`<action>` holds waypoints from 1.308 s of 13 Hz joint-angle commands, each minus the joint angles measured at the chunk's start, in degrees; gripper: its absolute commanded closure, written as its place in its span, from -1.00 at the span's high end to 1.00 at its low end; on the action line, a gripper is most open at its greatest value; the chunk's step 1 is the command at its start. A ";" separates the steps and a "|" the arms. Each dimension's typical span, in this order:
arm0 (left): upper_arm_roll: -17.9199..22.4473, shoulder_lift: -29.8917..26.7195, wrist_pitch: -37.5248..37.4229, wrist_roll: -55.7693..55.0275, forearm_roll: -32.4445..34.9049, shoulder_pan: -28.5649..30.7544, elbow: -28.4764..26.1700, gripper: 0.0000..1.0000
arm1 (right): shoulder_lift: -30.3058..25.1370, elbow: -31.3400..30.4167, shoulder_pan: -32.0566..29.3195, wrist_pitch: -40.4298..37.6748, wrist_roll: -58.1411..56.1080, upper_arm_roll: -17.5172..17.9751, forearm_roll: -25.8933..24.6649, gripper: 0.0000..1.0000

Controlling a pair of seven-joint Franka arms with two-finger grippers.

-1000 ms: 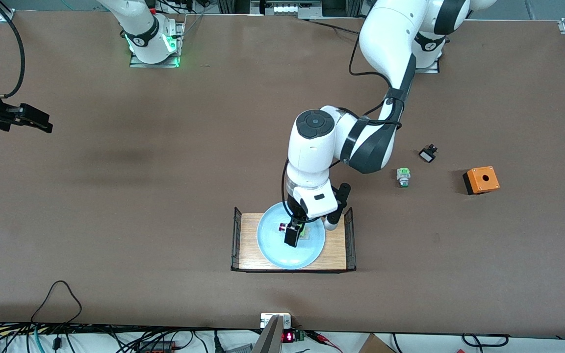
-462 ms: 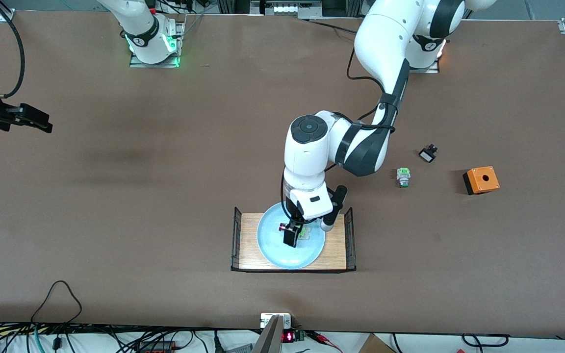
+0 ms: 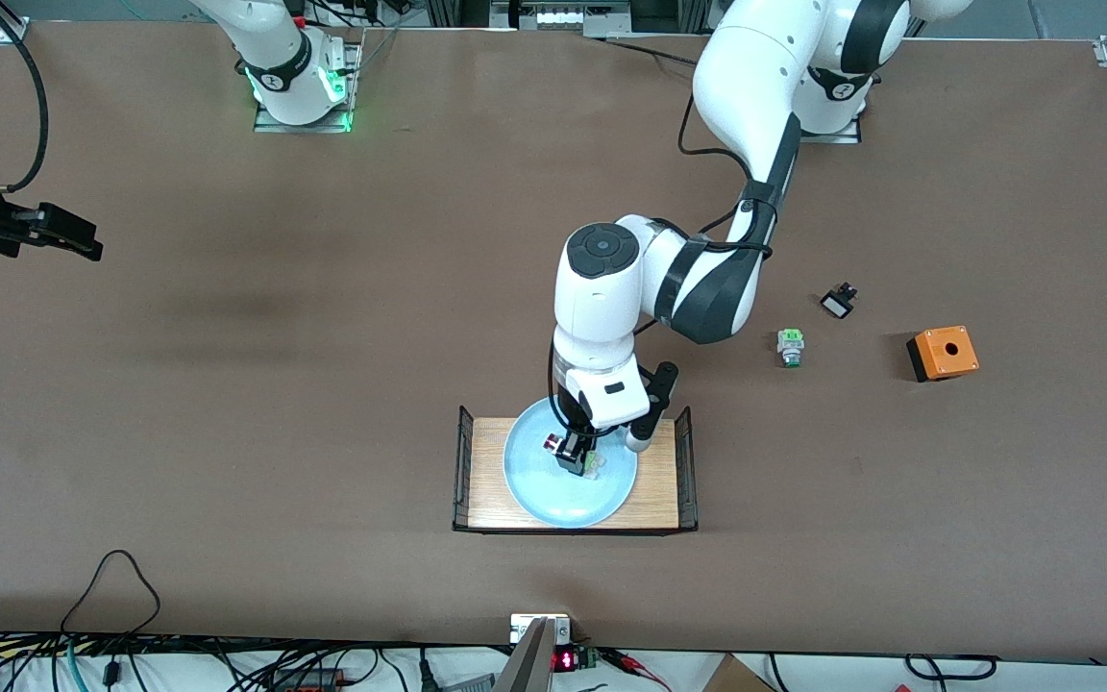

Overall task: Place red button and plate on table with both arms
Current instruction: 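Lift the button off the plate with the left gripper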

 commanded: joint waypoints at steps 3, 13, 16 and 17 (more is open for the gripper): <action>1.79 0.50 -1.02 -1.47 2.41 -0.20 2.21 -0.92 | -0.39 0.18 -0.23 -0.13 0.07 0.06 0.01 1.00; 3.55 -8.90 -10.52 18.27 -3.63 3.66 1.77 -1.00 | -0.39 0.35 0.03 0.05 0.07 0.06 -0.07 1.00; 3.82 -11.10 -12.35 30.49 -10.14 8.31 0.89 -1.00 | -0.56 0.44 0.47 -0.65 -0.11 0.41 -0.34 1.00; 3.82 -11.37 -13.49 34.00 -11.99 9.98 0.80 -1.00 | -0.56 0.44 0.38 -0.57 -0.02 0.32 -0.51 1.00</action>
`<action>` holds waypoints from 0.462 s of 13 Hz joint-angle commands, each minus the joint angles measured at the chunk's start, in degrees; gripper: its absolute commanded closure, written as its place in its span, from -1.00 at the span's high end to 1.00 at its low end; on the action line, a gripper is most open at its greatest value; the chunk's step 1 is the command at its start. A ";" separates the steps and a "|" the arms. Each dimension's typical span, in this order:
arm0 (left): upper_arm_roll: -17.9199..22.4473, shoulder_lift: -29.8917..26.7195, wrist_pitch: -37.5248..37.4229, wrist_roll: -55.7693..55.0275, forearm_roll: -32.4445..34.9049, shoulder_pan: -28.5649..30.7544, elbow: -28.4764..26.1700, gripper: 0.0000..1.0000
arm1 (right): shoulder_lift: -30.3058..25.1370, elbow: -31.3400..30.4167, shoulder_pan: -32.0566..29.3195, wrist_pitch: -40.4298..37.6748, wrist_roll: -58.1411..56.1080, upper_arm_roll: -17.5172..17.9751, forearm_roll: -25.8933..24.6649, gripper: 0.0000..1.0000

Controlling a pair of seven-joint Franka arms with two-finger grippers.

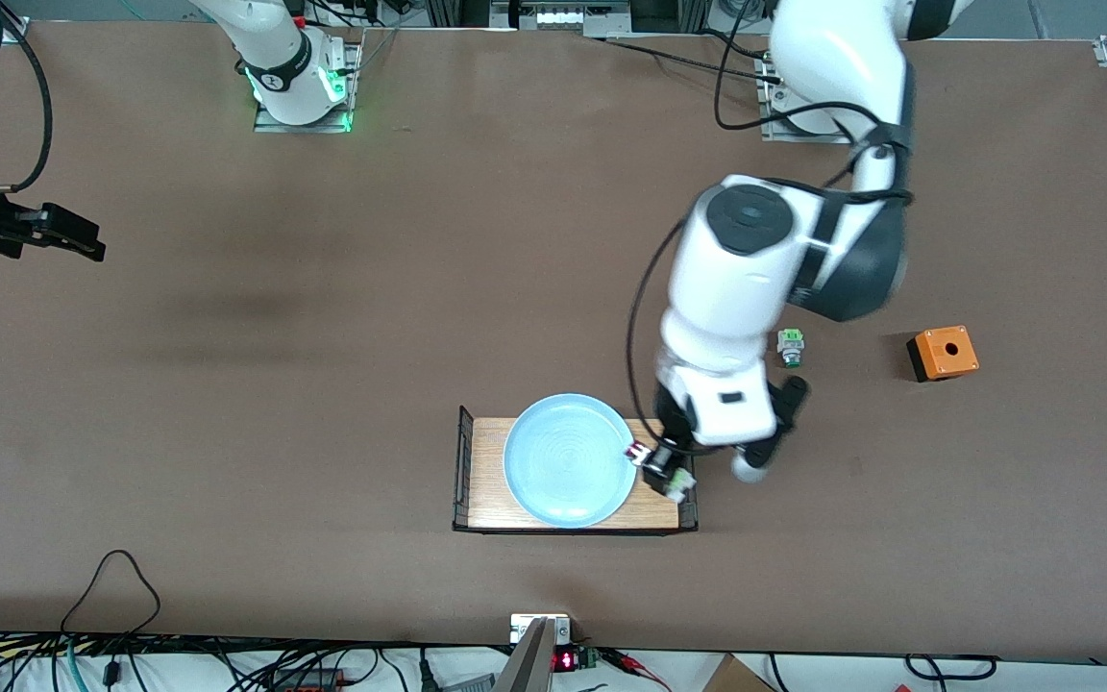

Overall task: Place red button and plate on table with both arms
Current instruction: 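Lift the button off the plate with the left gripper, then carry the button beside the orange box and lower it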

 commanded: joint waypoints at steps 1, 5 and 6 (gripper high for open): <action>-0.31 -2.89 -3.70 9.99 -4.79 3.75 -1.65 -1.00 | -0.56 0.41 -0.19 -0.75 -0.02 -0.11 -0.42 1.00; -0.40 -3.33 -6.61 21.33 -6.56 8.33 -4.27 -1.00 | -0.56 0.41 -0.19 -0.22 0.07 -0.12 -0.07 1.00; -0.31 -4.12 -7.57 24.75 -6.56 9.03 -6.11 -1.00 | -0.56 0.41 -0.19 -0.31 0.07 -0.12 0.01 1.00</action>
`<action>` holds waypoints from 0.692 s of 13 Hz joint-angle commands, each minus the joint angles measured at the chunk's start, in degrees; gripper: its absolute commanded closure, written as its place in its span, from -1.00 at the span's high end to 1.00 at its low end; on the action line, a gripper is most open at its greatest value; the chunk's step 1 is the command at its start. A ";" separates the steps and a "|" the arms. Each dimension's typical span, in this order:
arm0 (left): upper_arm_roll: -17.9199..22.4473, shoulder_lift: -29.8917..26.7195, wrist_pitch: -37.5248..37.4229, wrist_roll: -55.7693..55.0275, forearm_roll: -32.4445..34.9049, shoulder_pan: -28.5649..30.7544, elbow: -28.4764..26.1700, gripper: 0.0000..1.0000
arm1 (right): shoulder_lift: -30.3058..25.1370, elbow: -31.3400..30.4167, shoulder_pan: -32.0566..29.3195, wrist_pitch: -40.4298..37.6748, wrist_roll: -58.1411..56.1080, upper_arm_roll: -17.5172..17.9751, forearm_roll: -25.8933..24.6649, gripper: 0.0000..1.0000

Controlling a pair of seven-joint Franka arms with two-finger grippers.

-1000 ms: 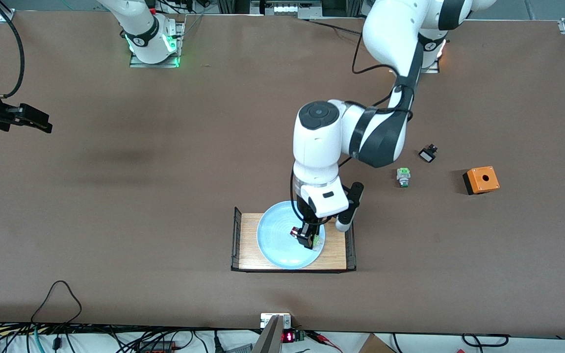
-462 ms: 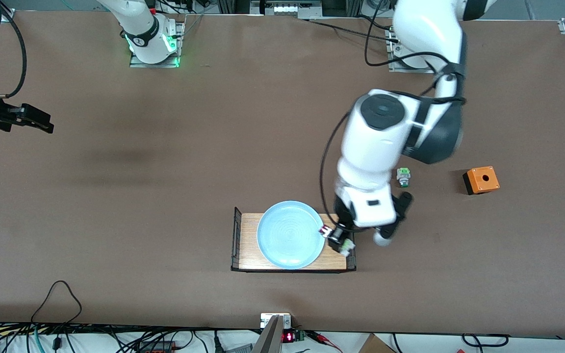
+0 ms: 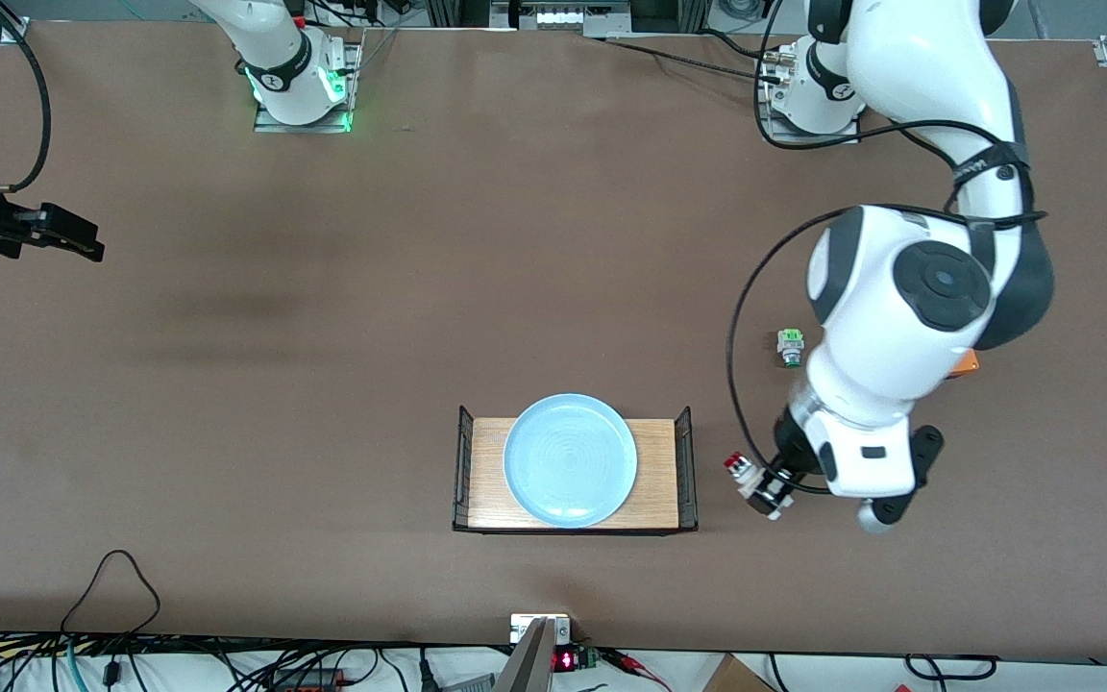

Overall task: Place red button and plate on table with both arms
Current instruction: 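Carry the button beside the orange box and lower it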

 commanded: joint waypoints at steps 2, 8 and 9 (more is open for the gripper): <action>-0.33 -4.26 -2.01 14.45 -1.27 1.62 -9.60 -1.00 | -0.56 0.36 0.09 -0.64 0.07 0.06 0.10 1.00; -0.33 -7.00 -1.93 35.82 -1.27 6.45 -21.31 -0.99 | 1.20 1.06 0.44 -0.37 0.07 0.24 0.19 1.00; -0.41 -6.91 -1.75 38.28 -1.35 7.50 -22.01 -0.99 | 0.76 0.98 0.53 -0.81 -0.63 0.33 0.10 1.00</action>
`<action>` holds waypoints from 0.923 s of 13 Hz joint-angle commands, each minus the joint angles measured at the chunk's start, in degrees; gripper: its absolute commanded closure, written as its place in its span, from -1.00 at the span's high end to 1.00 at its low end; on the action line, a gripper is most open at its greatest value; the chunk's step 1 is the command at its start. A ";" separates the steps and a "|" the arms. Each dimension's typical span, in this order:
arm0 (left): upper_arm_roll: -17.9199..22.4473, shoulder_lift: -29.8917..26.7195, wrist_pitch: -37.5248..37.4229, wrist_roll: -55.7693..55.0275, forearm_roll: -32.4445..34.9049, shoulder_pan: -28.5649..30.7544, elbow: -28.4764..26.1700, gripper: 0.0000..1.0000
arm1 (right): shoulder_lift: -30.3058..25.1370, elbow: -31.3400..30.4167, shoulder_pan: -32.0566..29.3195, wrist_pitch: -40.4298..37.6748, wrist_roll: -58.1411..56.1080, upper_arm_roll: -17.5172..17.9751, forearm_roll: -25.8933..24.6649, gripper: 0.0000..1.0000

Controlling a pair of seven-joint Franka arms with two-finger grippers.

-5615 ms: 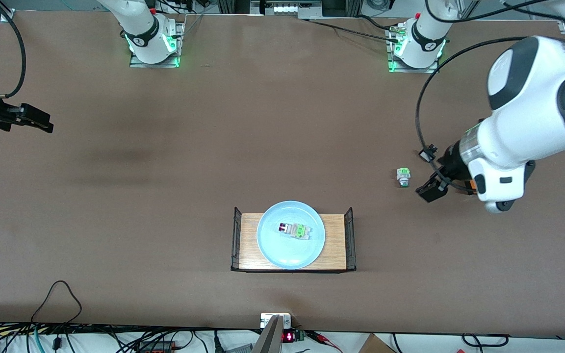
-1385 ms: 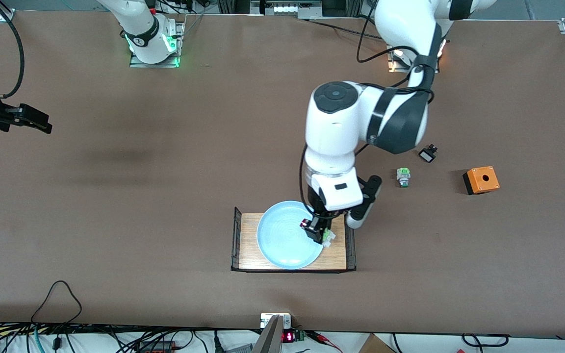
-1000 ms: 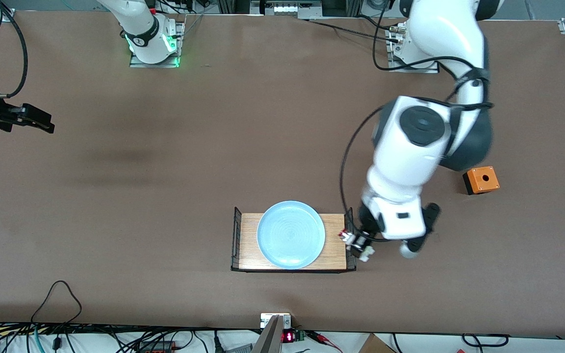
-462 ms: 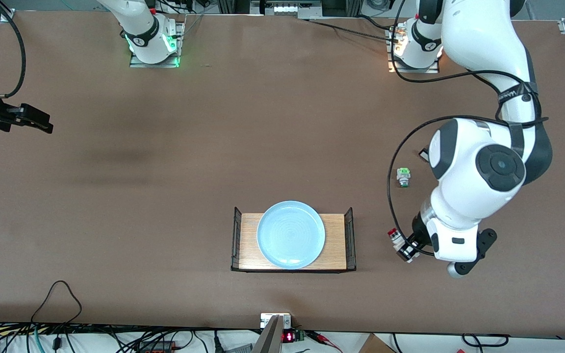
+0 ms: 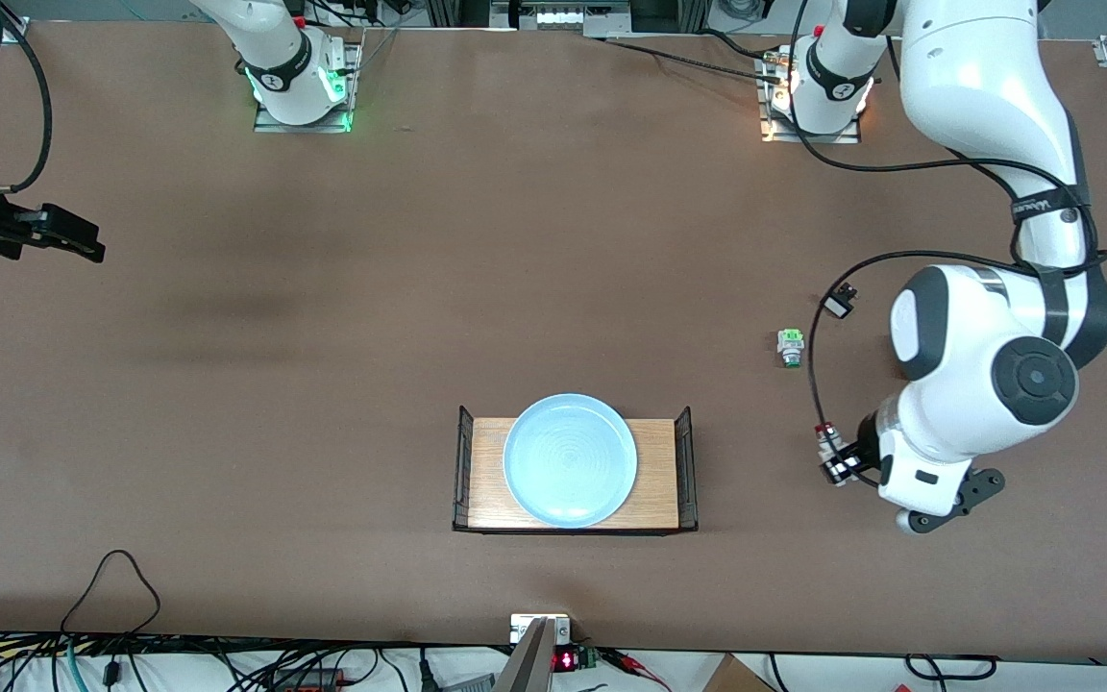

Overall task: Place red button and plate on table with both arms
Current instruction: 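Carry the button beside the orange box and lower it, then release the button with the left gripper while the right gripper reaches the plate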

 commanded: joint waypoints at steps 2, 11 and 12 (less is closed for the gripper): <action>-0.48 -2.90 0.60 12.26 -3.45 3.22 -6.60 -0.99 | 0.12 0.73 0.33 -1.87 -0.11 0.28 1.83 1.00; -0.74 -0.88 11.66 36.08 -11.64 7.97 -18.91 -0.98 | 0.73 0.55 4.45 -1.87 11.01 0.90 6.04 1.00; -0.74 -0.26 12.02 38.81 -13.64 8.41 -19.52 -0.98 | 0.82 0.55 5.94 -1.61 14.98 0.90 7.02 1.00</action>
